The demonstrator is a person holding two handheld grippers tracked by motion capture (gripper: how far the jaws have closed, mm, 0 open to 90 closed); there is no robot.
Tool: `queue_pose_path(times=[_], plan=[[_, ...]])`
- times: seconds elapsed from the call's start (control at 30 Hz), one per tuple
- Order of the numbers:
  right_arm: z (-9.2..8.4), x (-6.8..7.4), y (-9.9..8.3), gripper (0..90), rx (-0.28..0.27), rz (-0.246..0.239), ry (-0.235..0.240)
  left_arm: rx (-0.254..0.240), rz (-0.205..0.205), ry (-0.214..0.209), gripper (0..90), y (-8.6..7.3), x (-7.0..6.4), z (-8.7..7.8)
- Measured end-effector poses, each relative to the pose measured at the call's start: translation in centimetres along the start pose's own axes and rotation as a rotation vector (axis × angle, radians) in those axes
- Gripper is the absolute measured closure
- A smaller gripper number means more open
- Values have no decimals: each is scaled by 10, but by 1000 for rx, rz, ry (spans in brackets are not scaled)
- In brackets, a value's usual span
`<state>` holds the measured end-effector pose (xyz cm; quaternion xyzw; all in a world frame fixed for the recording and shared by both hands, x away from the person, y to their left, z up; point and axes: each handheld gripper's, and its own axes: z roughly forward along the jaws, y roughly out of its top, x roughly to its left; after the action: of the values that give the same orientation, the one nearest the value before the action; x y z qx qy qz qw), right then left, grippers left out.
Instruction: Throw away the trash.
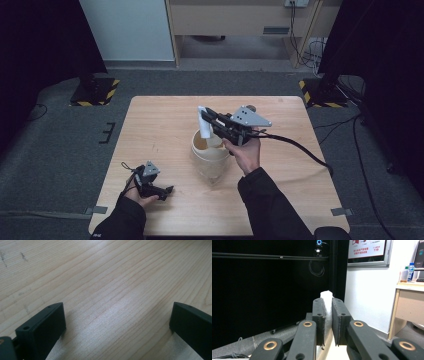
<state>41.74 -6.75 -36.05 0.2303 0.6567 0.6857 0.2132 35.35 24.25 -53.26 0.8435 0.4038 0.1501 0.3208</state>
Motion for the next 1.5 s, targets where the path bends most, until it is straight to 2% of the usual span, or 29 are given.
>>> queue_pose_path(times=[0.37, 0.63, 1.2, 1.3, 1.4, 1.5], plan=[[8, 7, -12, 818, 11, -1, 0, 2, 1, 0, 0, 0, 0, 0], [11, 9, -19, 818, 35, -26, -7, 2, 1, 0, 0, 0, 0, 0], [17, 11, -28, 808, 87, -36, -8, 2, 1, 0, 0, 0, 0, 0], [18, 11, -29, 776, 88, -35, -13, 2, 1, 0, 0, 0, 0, 0], [18, 10, -30, 690, 88, -39, -24, 2, 1, 0, 0, 0, 0, 0], [17, 11, -29, 670, 87, -39, -29, 1, 2, 0, 0, 0, 0, 0]])
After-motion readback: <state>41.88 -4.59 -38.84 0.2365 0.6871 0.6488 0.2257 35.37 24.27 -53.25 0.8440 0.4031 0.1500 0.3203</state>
